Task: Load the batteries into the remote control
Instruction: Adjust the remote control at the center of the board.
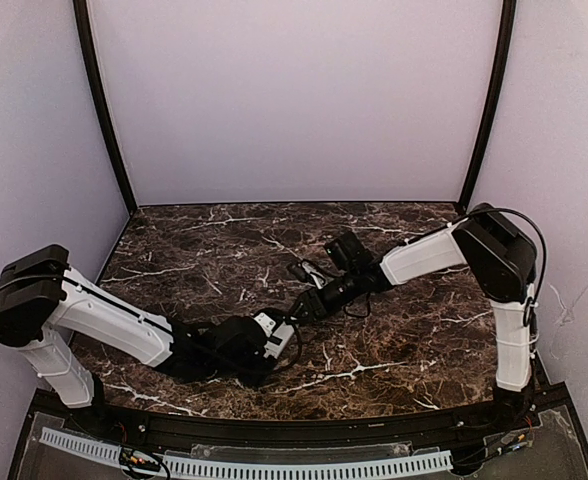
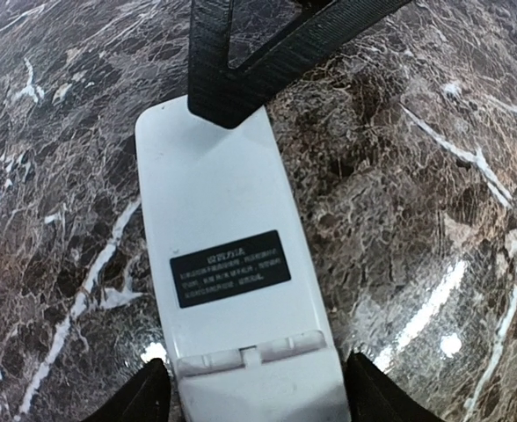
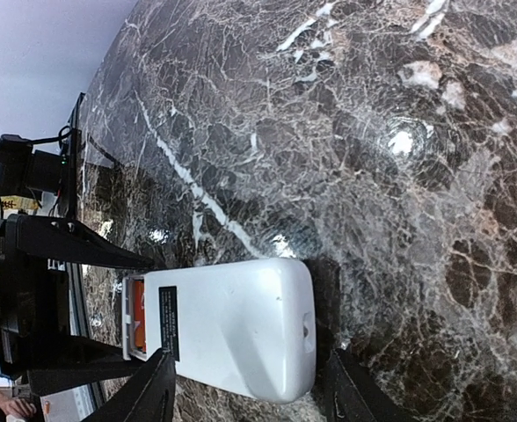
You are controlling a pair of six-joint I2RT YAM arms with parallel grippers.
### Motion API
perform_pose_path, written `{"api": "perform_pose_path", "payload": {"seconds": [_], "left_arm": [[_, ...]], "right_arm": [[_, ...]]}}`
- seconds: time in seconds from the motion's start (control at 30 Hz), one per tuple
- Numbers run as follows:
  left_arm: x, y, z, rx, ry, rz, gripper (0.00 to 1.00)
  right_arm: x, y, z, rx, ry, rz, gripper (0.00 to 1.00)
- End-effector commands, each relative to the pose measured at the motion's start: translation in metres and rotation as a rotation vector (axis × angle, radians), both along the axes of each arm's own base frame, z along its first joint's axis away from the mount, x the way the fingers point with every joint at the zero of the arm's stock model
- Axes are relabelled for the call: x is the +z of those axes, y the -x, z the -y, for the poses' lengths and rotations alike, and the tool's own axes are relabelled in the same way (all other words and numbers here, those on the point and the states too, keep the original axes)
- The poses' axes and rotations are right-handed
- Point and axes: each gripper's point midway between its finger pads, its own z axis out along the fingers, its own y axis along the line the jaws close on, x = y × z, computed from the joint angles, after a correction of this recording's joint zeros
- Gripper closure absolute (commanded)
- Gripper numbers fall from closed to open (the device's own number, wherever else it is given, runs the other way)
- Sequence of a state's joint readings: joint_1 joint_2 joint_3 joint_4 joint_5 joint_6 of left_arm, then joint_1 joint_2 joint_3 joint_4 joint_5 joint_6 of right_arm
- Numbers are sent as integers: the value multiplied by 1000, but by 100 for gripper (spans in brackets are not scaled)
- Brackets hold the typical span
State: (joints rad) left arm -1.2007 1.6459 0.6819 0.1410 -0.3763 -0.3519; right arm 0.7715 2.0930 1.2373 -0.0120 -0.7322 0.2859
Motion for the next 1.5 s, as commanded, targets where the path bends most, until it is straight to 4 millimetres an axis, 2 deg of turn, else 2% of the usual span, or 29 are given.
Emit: {"api": "perform_pose_path", "payload": {"seconds": [0.0, 0.1, 0.37, 0.57, 0.7, 0.77, 0.87, 0.93, 0.97, 1.07, 1.13, 1.23, 1.47], "left_arm": [[2, -1, 0, -22, -34, 18, 38], [1, 6, 5, -76, -20, 0, 45], [-1, 21, 10, -212, -30, -21, 51], [10, 21, 12, -237, 19, -33, 40], [15, 16, 7, -260, 9, -36, 39], [15, 15, 5, -274, -4, -43, 30], [25, 16, 3, -297, -1, -22, 10], [35, 16, 2, -302, 19, -6, 3], [35, 17, -1, -294, 22, -5, 2], [43, 15, -11, -244, 47, 12, 1], [38, 14, -22, -191, 56, 11, 2], [26, 19, -31, -155, 68, -15, 7], [11, 27, -37, -140, 36, -25, 16]], "right_arm": [[2, 14, 7, -6, 7, -32, 45], [8, 16, 9, -17, -7, -27, 44], [10, 27, 27, -59, 27, -37, 36], [11, 20, 34, -79, 66, 1, 33], [9, 11, 36, -89, 76, -4, 32], [8, 10, 35, -87, 78, -4, 32], [8, 10, 34, -82, 78, -7, 32], [8, 9, 34, -84, 80, -7, 32], [7, 9, 34, -84, 81, -9, 32], [4, 9, 33, -80, 84, -17, 33], [3, 9, 33, -79, 88, -14, 33], [1, 9, 31, -72, 87, -21, 34], [-6, 12, 26, -52, 92, -26, 37]]}}
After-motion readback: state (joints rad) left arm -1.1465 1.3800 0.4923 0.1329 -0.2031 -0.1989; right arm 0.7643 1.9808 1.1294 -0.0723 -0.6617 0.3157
